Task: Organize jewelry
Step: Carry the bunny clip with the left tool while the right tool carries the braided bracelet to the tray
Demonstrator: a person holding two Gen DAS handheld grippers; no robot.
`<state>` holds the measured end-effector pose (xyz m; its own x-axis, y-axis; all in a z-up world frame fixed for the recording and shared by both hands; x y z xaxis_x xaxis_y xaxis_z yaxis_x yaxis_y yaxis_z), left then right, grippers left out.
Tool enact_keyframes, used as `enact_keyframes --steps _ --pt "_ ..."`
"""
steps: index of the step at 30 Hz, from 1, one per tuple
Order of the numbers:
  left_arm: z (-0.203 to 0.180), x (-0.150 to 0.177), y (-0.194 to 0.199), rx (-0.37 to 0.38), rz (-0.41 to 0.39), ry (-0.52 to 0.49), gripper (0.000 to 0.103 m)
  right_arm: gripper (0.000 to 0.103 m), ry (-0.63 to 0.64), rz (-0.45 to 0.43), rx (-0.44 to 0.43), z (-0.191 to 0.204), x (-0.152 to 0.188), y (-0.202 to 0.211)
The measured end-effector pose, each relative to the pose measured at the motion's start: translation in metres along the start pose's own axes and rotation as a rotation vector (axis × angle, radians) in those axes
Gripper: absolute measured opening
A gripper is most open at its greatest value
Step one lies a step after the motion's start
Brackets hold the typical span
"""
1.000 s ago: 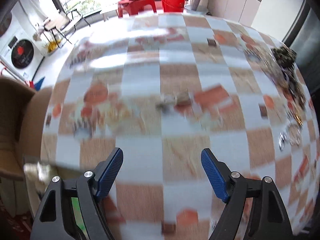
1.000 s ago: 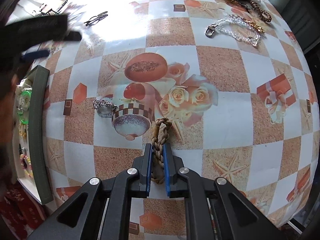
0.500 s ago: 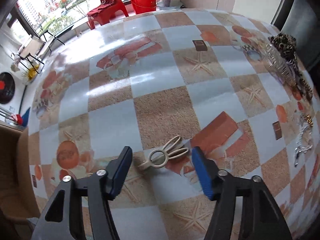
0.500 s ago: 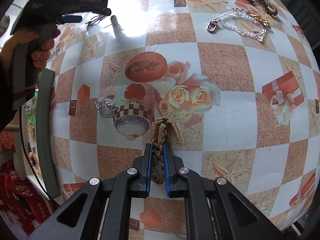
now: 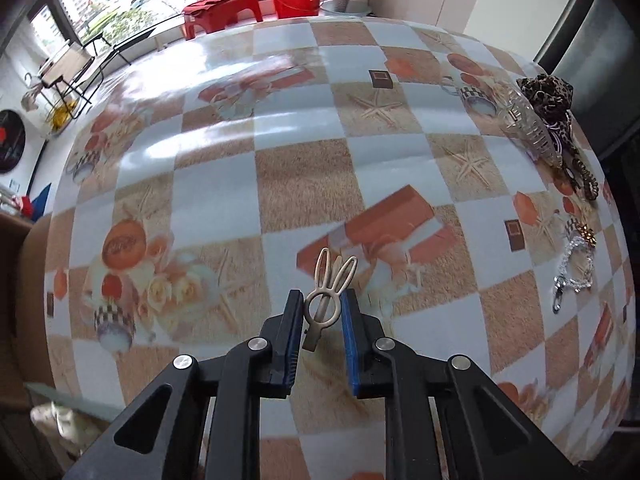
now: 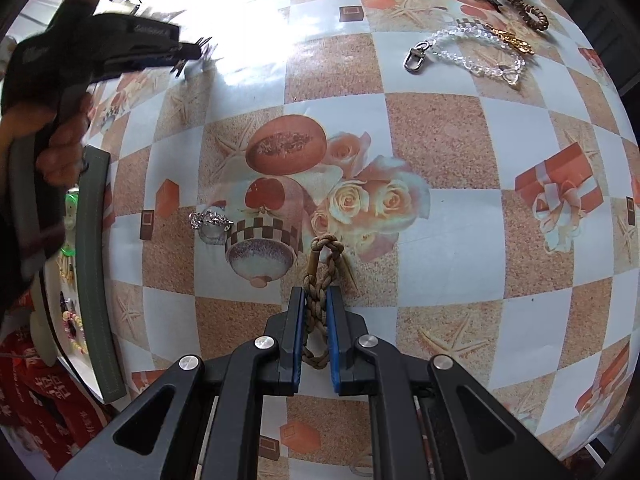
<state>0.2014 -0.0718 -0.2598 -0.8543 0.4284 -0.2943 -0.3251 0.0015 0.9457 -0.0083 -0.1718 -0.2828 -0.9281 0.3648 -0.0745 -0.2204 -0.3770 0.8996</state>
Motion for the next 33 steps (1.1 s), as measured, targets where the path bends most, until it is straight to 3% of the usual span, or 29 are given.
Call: enact_keyframes --steps 10,20,33 --pt "0.004 0.067 0.061 -0.003 -0.013 0.073 0.022 0.011 -0.009 -0.023 -0.040 0.008 -0.004 0.026" --pt "0.017 0.130 0.099 0.000 0.042 0.145 0.022 0.011 0.003 -0.036 -0.031 0.016 0.003 0.043" --pt "0.039 0.170 0.126 -0.005 0.063 0.203 0.022 0.011 0.060 -0.053 -0.039 0.053 0.001 0.060"
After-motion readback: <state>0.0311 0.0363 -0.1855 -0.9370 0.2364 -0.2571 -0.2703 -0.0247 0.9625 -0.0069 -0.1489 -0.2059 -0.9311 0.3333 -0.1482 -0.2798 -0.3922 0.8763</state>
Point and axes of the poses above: each gripper's, at about its wrist camera, not at the fingertips, and y roughly against the way its jaws point, z to its left, x to its underside, the point moved 5 cm from there along -y, roughly the way its jaws point, and after that the axes turned 11 degrees about -x, right-handed, at the moved point
